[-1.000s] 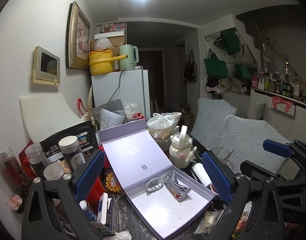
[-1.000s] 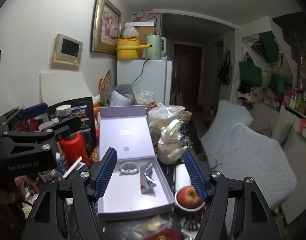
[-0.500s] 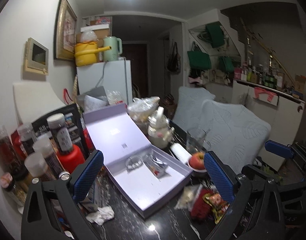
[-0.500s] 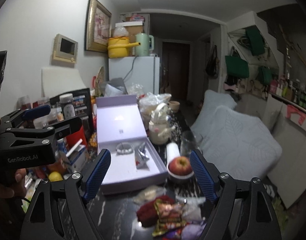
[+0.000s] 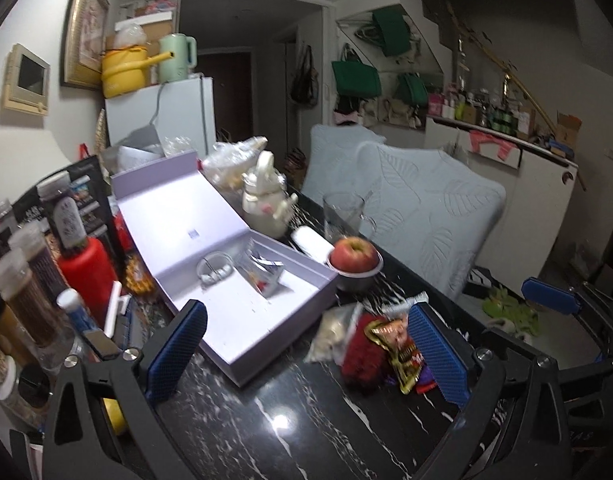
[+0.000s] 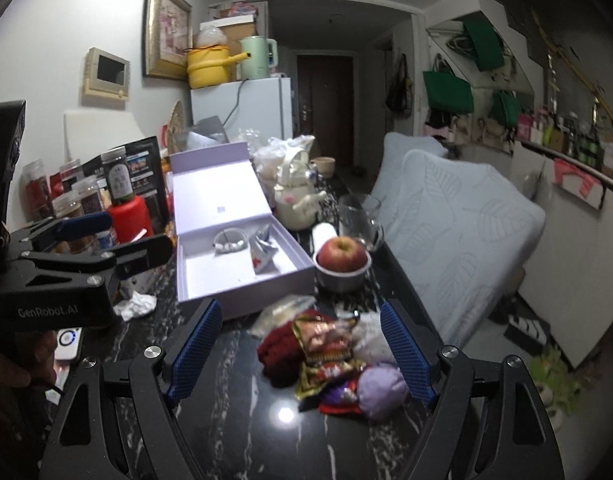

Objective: Organize soft objects
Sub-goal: 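Withdraw both tools from the box back toward the snack pile, then lower the left tool onto the gold-and-brown cereal snack bag and close it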

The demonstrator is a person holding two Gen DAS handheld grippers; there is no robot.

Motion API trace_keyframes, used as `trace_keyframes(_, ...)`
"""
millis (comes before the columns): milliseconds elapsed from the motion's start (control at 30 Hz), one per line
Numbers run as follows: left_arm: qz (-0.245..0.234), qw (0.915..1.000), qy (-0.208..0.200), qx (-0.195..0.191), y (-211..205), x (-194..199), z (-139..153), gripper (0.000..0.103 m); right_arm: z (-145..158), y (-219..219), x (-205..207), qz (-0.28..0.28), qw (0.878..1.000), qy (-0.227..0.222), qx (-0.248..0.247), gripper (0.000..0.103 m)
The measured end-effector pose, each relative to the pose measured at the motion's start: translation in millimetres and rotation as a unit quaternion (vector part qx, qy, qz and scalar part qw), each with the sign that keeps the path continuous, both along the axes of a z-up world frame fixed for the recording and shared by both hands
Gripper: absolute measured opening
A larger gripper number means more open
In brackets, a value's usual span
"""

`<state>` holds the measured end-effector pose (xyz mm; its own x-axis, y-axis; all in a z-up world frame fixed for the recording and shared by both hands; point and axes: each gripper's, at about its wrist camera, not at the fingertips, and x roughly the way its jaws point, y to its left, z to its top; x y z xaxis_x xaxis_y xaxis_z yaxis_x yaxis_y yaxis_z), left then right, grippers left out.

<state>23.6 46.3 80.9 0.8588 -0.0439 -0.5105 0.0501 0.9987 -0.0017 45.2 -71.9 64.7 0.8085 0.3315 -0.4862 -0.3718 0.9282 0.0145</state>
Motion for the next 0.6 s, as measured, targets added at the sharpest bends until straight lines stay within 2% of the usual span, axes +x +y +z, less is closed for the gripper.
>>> trace_keyframes(300, -0.033, 0.9982, 0.042, -0.028, -16, 8, -37, 0.102, -32, -23, -4, -0.012, 0.999, 0.030, 0.023, 0.082)
trace_keyframes(600, -0.039, 0.9959, 0.075, -0.032, -31, 26, -73, 0.102, -66, -44, 11, -0.023, 0.997, 0.066, 0.037, 0.082)
